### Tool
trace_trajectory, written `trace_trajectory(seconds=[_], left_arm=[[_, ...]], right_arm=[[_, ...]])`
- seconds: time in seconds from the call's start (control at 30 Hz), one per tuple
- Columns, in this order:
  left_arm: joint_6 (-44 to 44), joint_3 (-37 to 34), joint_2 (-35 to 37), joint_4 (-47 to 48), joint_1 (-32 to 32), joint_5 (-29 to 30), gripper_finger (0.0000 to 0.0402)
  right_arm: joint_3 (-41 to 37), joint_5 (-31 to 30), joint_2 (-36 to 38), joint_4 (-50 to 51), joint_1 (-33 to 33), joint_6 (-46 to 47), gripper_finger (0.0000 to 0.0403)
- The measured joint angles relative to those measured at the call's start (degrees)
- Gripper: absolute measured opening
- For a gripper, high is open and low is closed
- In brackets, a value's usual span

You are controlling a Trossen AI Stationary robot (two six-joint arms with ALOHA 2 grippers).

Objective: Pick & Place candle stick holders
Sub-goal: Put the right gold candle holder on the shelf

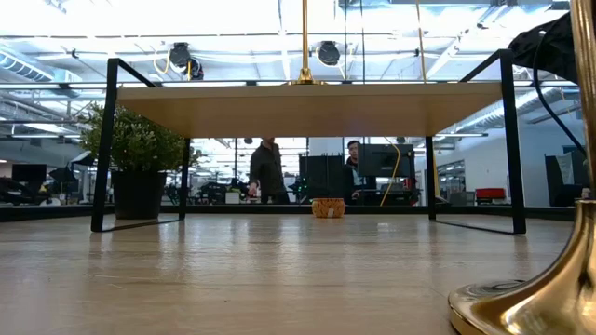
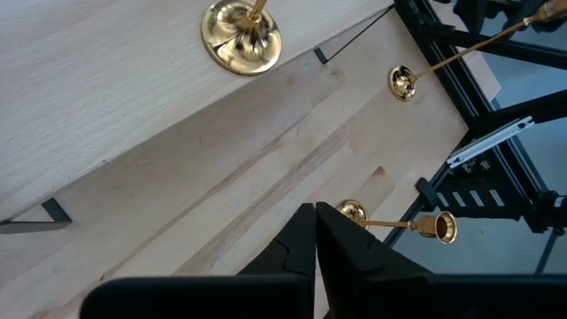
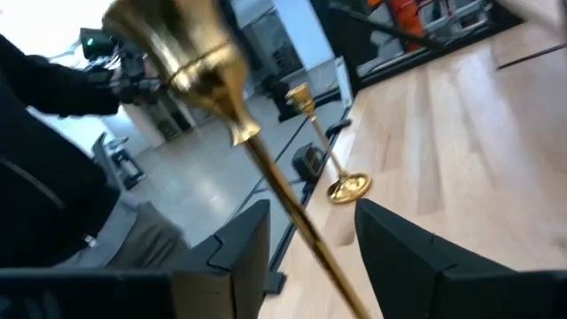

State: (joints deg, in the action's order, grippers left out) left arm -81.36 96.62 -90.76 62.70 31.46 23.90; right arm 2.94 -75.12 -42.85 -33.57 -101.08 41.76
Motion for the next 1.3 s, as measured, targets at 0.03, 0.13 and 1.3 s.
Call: trace_trajectory(seconds=[0.03,0.13,1.3], left_arm=[[0.00,0.00,0.00,-0.01,0.00,0.00,0.0018],[-0.01,0.00,0.00,-0.02,0.00,0.00,0.0018],[2.16,0.00,0.00,-2.97,0.11,2.17,0.0013]], right_arm=[[0.00,1.46,0.00,-0.01,0.67,0.00,0.0166],[0.00,5.11,-0.14,-0.01,2.98,-0.02,0.0163],[2.88,12.17,-0.48,-5.98,16.37,-11.61,0.0010]])
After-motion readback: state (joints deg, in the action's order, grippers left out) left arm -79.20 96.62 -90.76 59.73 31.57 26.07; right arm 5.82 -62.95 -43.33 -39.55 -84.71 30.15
